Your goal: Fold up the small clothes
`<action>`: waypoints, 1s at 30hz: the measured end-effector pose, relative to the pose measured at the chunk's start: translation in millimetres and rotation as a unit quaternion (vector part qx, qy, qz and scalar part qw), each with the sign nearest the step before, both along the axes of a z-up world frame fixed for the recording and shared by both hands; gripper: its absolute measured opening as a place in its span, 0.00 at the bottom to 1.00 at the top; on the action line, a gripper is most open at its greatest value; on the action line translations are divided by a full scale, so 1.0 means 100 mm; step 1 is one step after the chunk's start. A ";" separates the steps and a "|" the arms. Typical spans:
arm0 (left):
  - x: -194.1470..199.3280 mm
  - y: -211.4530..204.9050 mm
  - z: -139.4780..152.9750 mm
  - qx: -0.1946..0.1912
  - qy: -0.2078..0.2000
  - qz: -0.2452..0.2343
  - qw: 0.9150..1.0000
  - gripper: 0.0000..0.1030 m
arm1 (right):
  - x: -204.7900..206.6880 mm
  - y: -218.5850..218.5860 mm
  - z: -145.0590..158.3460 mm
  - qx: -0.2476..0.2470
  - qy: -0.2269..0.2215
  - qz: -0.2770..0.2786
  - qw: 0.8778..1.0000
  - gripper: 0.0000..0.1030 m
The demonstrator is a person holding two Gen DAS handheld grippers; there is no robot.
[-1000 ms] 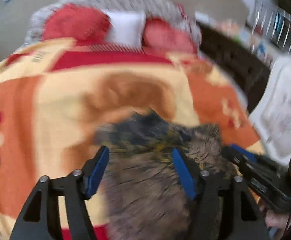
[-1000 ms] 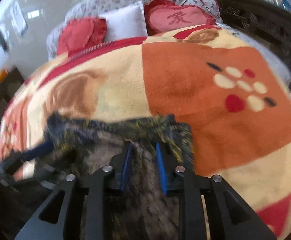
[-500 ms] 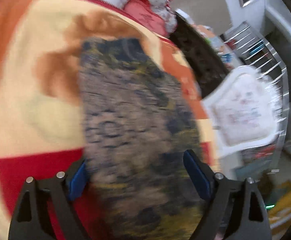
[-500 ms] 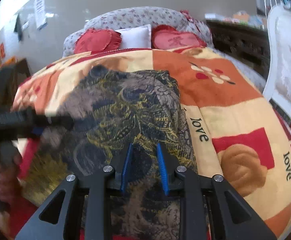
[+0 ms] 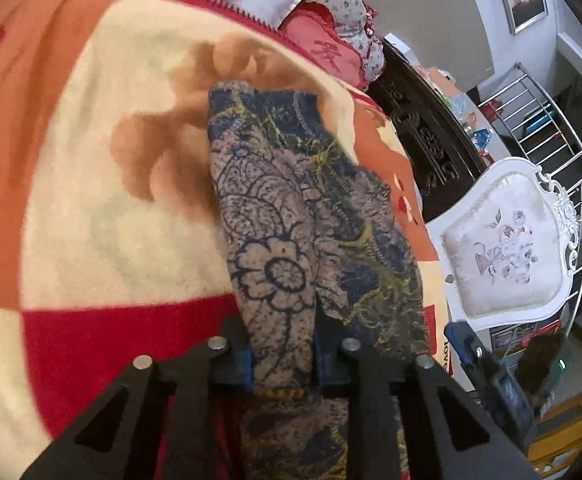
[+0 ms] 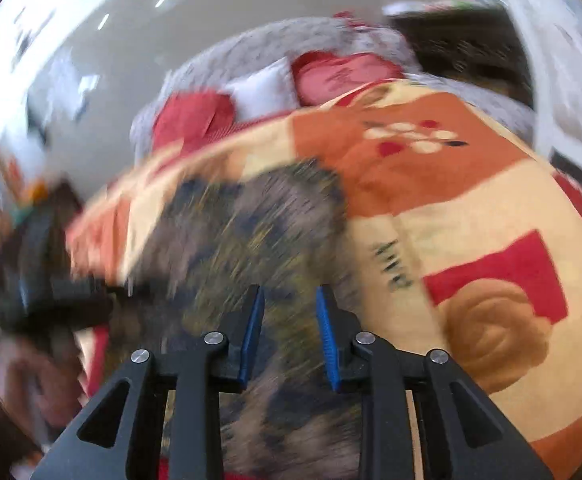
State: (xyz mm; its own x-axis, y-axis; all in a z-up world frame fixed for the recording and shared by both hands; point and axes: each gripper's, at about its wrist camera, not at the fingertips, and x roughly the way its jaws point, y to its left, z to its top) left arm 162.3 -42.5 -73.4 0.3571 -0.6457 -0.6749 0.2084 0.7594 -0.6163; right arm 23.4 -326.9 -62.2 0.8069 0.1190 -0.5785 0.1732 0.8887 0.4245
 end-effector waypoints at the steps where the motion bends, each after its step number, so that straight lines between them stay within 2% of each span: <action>1: 0.00 0.01 0.05 0.003 0.000 -0.003 1.000 0.19 | 0.02 -0.16 -0.01 0.020 0.007 -0.007 1.000 0.46; 3: 0.00 0.16 0.14 0.028 -0.005 -0.003 1.000 0.19 | 0.05 -0.31 -0.03 0.033 0.019 -0.006 0.999 0.46; 8: 0.16 0.68 0.18 0.079 0.007 0.020 0.997 0.21 | 0.16 -0.26 -0.08 0.092 0.025 0.077 0.992 0.47; 10: 0.22 0.66 0.02 0.100 0.034 0.005 0.994 0.26 | 0.26 -0.17 -0.11 0.127 0.020 0.100 0.987 0.49; 11: 0.19 0.64 -0.03 0.116 0.033 0.002 0.993 0.30 | 0.33 -0.12 -0.13 0.143 0.017 0.106 0.984 0.52; 14: 0.15 0.53 -0.03 0.145 0.009 0.012 0.989 0.35 | 0.57 0.03 -0.22 0.188 0.022 0.115 0.975 0.61; 17: 0.11 0.45 -0.04 0.163 -0.005 0.016 0.986 0.36 | 0.83 0.19 -0.38 0.219 0.052 0.125 0.966 0.62; 19: 0.10 0.43 -0.05 0.164 -0.010 0.018 0.986 0.36 | 1.00 0.27 -0.48 0.229 0.071 0.134 0.962 0.62; 21: 0.10 0.42 -0.07 0.154 -0.008 0.021 0.988 0.37 | 1.11 0.34 -0.57 0.254 0.085 0.150 0.952 0.63; 22: 0.11 0.44 -0.08 0.144 -0.004 0.024 0.989 0.37 | 1.15 0.36 -0.60 0.251 0.093 0.148 0.952 0.65; 23: 0.11 0.47 -0.09 0.140 -0.002 0.026 0.990 0.37 | 1.18 0.38 -0.60 0.244 0.090 0.147 0.954 0.67; 25: 0.09 0.54 -0.10 0.137 -0.002 0.025 0.990 0.37 | 1.22 0.38 -0.59 0.251 0.090 0.155 0.951 0.72; 27: 0.07 0.60 -0.11 0.133 -0.002 0.024 0.991 0.38 | 1.21 0.45 -0.55 0.254 0.077 0.200 0.943 0.72; 28: 0.06 0.62 -0.12 0.128 -0.002 0.024 0.991 0.39 | 1.18 0.50 -0.54 0.262 0.071 0.233 0.934 0.69; 30: 0.06 0.66 -0.11 0.118 -0.001 0.025 0.993 0.45 | 1.13 0.54 -0.55 0.220 0.073 0.230 0.945 0.54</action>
State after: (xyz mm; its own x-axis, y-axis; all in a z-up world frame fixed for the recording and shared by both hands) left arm 168.7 23.2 -84.3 0.3869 -0.4504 -0.8047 0.1683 0.8924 -0.4186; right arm 136.9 -272.9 -117.5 0.5275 0.6924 -0.4923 -0.1033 0.6275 0.7718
